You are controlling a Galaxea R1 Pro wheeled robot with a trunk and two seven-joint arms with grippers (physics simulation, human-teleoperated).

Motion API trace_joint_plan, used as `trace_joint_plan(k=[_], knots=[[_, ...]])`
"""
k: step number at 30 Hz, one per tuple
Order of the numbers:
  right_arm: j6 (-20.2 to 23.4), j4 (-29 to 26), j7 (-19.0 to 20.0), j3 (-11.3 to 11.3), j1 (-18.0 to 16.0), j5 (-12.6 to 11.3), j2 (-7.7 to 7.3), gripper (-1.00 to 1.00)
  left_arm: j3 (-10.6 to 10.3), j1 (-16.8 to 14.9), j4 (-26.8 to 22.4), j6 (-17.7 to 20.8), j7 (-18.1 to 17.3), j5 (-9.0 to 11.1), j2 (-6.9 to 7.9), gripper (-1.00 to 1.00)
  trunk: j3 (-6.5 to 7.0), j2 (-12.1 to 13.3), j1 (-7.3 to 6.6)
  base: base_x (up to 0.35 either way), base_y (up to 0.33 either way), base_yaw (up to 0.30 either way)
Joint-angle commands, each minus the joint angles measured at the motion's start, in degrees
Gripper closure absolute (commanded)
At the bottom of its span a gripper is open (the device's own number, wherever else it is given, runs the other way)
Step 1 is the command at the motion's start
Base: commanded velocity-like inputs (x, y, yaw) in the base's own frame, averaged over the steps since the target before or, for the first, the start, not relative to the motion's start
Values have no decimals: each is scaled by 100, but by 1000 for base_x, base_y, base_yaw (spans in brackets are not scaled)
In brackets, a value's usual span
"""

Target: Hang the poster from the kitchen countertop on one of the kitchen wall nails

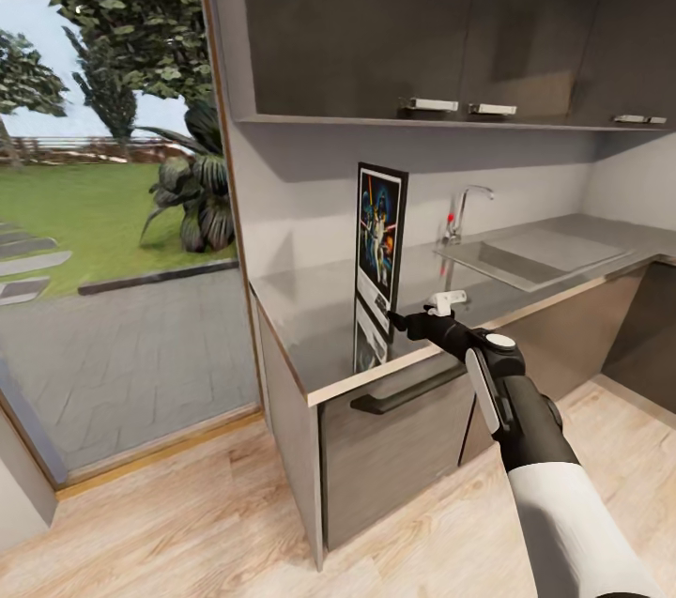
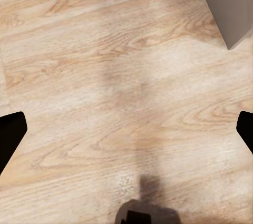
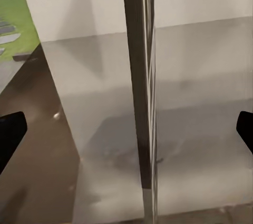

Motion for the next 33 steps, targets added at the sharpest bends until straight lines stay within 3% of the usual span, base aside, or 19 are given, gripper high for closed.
trace_joint_plan(k=[1,17,21,33], knots=[[35,-5,38,-20,-4,8,7,-100,6,1,-6,-7,-7,-1,-1,-100,-5,-3,1,33,0,0],[-22,246,29,-19,-4,5,10,-100,22,1,-24,-13,-21,-1,-1,-100,-5,-3,1,59,0,0],[-520,577,-41,-15,-4,5,13,-100,44,1,-24,-13,-24,-1,2,-100,-5,-3,1,0,0,0],[-732,1035,-161,-9,-4,0,23,-100,49,1,-24,-13,-25,-1,0,-100,-5,-3,1,0,19,0]])
